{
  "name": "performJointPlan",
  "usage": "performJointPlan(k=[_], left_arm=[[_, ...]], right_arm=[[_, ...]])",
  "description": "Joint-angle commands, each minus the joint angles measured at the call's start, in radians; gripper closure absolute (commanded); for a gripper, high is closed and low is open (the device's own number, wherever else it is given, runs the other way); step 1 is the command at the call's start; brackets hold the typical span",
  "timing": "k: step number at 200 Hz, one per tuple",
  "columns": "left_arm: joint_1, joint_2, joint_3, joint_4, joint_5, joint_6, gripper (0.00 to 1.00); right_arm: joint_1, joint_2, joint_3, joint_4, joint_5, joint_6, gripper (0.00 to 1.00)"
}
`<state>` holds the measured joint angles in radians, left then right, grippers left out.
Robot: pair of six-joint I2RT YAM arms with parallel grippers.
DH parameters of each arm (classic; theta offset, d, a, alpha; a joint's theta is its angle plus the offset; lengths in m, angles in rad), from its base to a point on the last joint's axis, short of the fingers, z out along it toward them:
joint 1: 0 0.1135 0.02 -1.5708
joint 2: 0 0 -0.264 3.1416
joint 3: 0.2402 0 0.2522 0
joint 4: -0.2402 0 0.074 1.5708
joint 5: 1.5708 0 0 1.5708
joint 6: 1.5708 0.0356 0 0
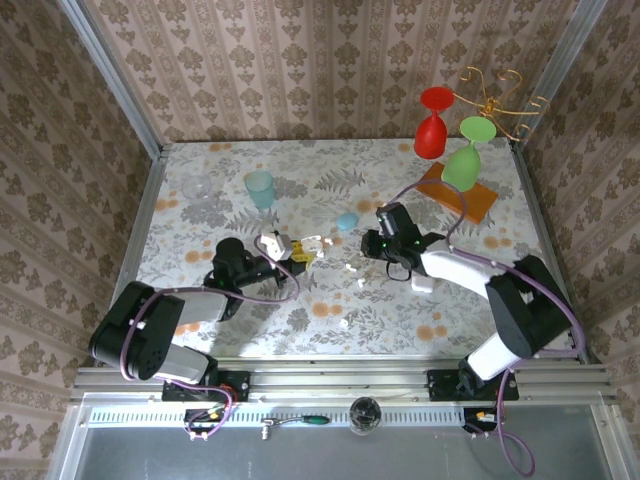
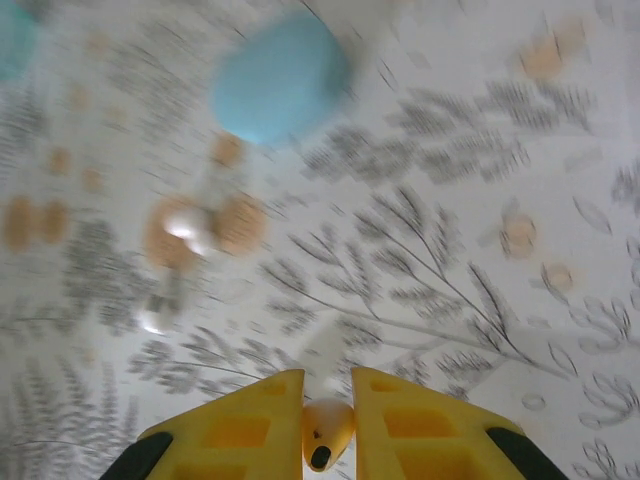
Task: Insert wireless bluetooth earbuds into charging case
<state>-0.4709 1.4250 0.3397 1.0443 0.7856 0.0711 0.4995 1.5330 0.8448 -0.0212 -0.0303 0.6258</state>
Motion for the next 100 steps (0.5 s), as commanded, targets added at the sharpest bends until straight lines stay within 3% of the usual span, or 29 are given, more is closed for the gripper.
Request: performJointPlan(k=[1, 53, 100], left_arm=[[-0.010, 0.014, 0.047, 0.011, 0.036, -0.034, 1.00], [-0.050, 0.026, 0.129, -0.084, 0.011, -0.065, 1.00], [-0.084, 0.069, 0.198, -0.090, 0.014, -0.136, 1.00]], right_arm=[[-0.003, -0.100, -0.051, 0.187, 0.020, -0.142, 0.80], [-0.003, -0.278, -0.122, 0.325, -0.088, -0.316, 0.79], [-0.003, -0.348, -0.117, 0.352, -0.210, -0.366, 0.79]])
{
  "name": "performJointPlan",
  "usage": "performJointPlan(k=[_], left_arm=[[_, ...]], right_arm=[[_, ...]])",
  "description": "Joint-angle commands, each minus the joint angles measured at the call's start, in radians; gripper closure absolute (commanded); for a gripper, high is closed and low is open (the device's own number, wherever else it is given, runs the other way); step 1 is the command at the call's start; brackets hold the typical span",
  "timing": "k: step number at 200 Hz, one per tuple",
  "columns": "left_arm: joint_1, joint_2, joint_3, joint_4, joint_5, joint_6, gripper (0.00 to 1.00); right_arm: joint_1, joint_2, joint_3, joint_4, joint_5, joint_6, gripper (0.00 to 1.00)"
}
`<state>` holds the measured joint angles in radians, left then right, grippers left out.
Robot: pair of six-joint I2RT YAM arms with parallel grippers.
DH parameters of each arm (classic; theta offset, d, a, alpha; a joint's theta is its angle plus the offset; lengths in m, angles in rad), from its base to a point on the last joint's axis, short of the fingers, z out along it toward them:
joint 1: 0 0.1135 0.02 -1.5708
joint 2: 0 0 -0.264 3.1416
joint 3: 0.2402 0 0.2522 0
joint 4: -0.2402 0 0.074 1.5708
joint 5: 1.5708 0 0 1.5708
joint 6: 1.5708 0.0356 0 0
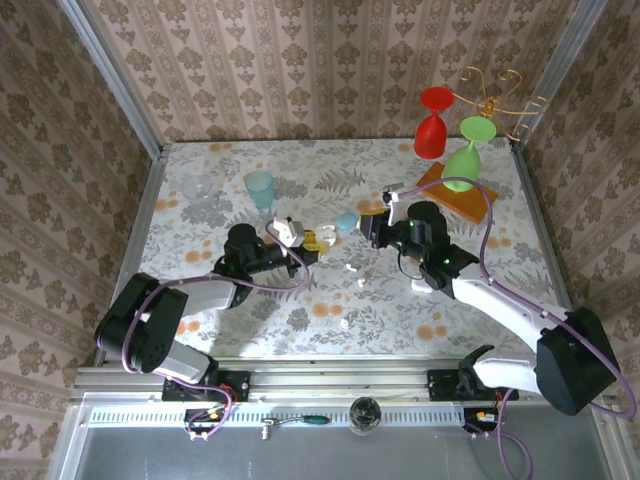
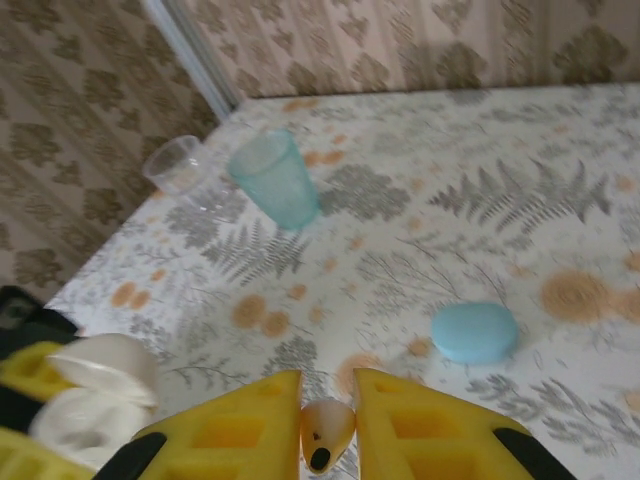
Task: Insert wireless bluetooth earbuds into charging case
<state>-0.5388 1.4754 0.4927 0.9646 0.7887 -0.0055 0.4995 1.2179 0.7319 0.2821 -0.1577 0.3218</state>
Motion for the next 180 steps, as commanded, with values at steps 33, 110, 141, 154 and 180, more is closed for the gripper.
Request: performJointPlan(k=[33, 110, 141, 154, 180], left_arm=[[-0.037, 0.049, 0.082, -0.011, 0.007, -0.072, 1.00], [-0.067, 0.102, 0.122, 0.006, -0.003, -0.102, 1.00], [-0.074, 0.105, 0.133, 0.014, 0.014, -0.104, 1.00], [-0.076, 0.107, 0.135, 0.017, 0.014, -0.103, 1.00], [-0.077, 0.113, 0.141, 0.019, 0.017, -0.109, 1.00]], right_arm=[[-0.002, -0.033, -0.003, 0.064, -0.124, -0.069, 0.79], [0.006, -0.032, -0.006, 0.077, -0.173, -0.067, 0.79], [0.008, -0.020, -0.006, 0.074, -0.167, -0.073, 0.79], [0.008, -0.015, -0.005, 0.069, -0.163, -0.073, 0.79], [0.008, -0.008, -0.006, 0.065, -0.161, -0.076, 0.79]])
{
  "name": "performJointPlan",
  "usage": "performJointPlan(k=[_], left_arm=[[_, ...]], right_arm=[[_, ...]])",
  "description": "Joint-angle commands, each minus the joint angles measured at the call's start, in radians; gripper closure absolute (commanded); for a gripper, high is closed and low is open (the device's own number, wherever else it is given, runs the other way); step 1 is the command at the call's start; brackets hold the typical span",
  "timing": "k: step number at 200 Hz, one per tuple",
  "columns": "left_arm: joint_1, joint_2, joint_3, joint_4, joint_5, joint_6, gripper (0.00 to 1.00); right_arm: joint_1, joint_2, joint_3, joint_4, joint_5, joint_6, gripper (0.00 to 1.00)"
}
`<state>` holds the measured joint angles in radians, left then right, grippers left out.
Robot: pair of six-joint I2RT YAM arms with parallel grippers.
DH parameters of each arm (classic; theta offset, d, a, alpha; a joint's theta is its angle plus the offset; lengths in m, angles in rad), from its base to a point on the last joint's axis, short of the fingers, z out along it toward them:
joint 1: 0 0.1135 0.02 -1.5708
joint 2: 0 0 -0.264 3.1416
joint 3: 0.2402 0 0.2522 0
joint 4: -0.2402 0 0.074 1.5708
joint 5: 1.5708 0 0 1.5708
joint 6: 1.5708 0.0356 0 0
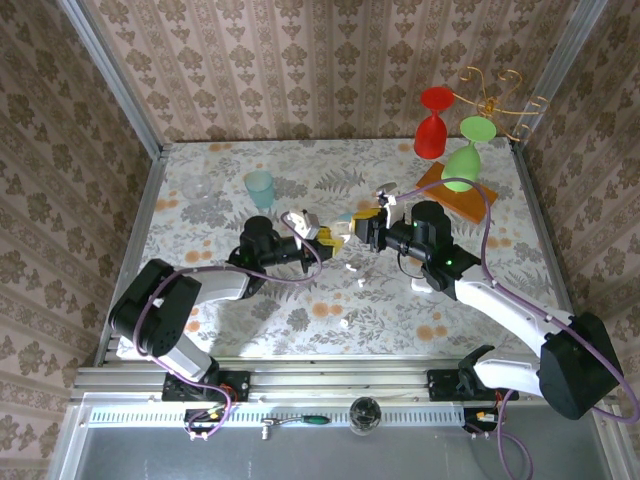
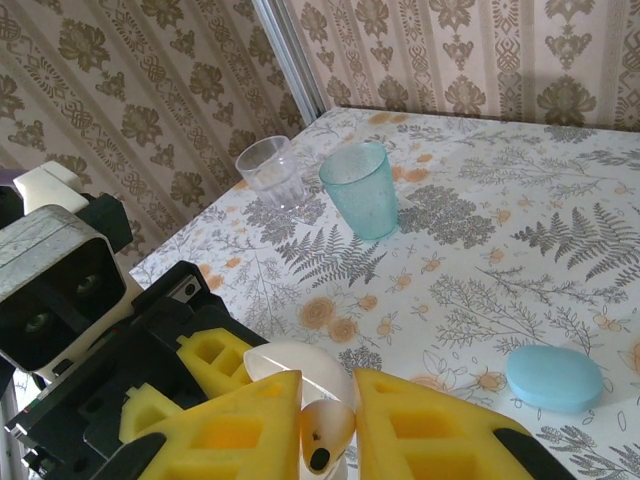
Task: Insert wireless bluetooth earbuds into charging case
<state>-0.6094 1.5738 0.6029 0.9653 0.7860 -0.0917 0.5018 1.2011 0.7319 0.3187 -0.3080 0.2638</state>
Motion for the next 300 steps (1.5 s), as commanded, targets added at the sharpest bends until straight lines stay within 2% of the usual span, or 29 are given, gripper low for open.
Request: performJointPlan(k=[1, 139, 201, 300], left_arm=[[-0.007, 0.015, 0.031, 0.018, 0.020, -0.023, 1.00], [-0.020, 0.008, 0.049, 0.028, 0.022, -0.053, 1.00], [-0.024, 0.019, 0.054, 0.021, 0.025, -0.056, 1.00], [-0.025, 0.021, 0.058, 0.061, 0.009, -0.159, 1.00]], right_arm=[[0.006, 0.009, -0.006, 0.028, -0.011, -0.017, 0.79], [0.006, 0.031, -0.016, 0.033, -0.017, -0.028, 0.79], [0.006, 0.030, -0.022, 0.086, 0.007, 0.026, 0.80], [0.007, 0.036, -0.039, 0.097, 0.041, -0.006, 0.80]])
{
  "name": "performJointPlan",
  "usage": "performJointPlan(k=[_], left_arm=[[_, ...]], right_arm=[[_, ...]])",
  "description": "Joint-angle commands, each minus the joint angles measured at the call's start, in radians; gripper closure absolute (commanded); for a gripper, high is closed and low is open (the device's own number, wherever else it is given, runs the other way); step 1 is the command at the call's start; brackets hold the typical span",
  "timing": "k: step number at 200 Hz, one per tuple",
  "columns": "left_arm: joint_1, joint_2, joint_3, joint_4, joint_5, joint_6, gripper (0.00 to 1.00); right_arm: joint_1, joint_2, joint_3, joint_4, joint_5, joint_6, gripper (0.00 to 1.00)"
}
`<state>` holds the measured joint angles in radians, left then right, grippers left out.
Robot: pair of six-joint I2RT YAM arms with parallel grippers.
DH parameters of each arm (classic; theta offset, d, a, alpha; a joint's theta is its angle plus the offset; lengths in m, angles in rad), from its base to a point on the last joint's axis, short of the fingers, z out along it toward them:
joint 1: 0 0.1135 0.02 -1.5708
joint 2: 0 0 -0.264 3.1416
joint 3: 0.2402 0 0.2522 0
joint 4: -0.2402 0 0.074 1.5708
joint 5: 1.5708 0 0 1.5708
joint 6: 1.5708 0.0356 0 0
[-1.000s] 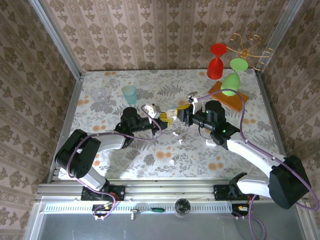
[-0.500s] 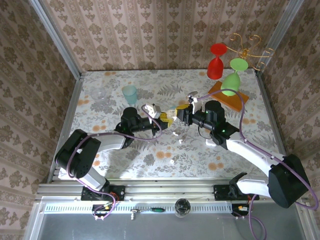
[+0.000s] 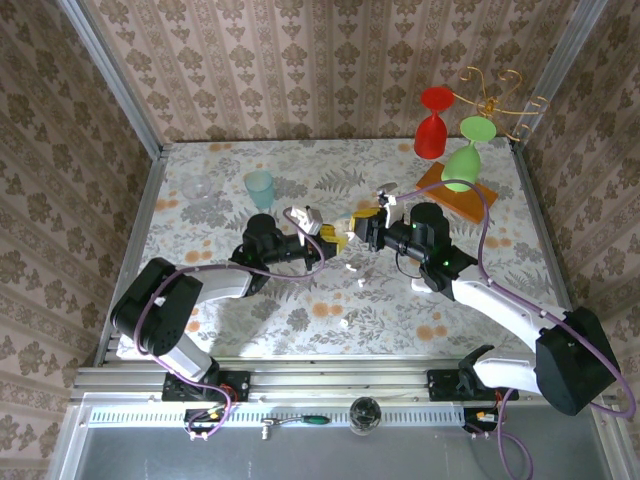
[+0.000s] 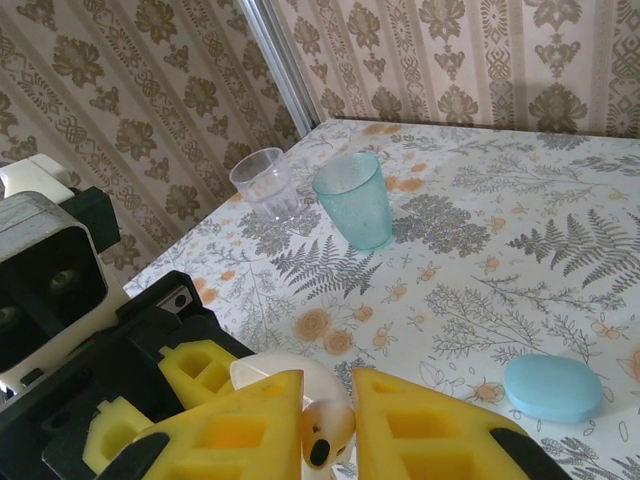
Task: Insert wireless bluetooth earbuds into charging case
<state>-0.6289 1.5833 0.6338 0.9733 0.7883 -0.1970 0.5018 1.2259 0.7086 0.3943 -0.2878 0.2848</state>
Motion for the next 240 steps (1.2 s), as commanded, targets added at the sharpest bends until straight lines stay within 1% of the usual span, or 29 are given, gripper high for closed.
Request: performJointPlan(k=[1, 42, 130, 162, 185, 208, 230, 240], left_arm=[[-0.006, 0.011, 0.027, 0.054, 0.006, -0.054, 1.00], [-0.006, 0.012, 0.029, 0.065, -0.001, -0.079, 1.00], [0.005, 0.011, 0.032, 0.065, -0.017, -0.088, 1.00], [0.010, 0.010, 0.023, 0.099, -0.007, -0.101, 1.00], [0.015, 0.009, 0.017, 0.114, 0.009, -0.107, 1.00], [0.015, 0.007, 0.017, 0.116, 0.021, -0.105, 1.00], [0.017, 0.007, 0.011, 0.121, 0.017, -0.102, 1.00], [0.018, 0.007, 0.009, 0.121, 0.016, -0.104, 1.00]], right_arm=[[0.007, 0.011, -0.016, 0.021, 0.021, -0.026, 0.80], [0.006, 0.020, -0.021, 0.035, 0.000, -0.027, 0.80], [0.006, 0.020, -0.017, 0.018, -0.124, -0.045, 0.80], [0.006, 0.017, -0.016, -0.018, -0.100, -0.077, 0.80], [0.007, 0.017, -0.005, -0.046, -0.114, -0.106, 0.79], [0.006, 0.026, 0.018, -0.093, -0.118, -0.119, 0.74], [-0.001, 0.000, 0.011, -0.077, -0.056, -0.067, 0.61], [-0.018, -0.022, -0.007, -0.041, -0.010, -0.014, 0.58]])
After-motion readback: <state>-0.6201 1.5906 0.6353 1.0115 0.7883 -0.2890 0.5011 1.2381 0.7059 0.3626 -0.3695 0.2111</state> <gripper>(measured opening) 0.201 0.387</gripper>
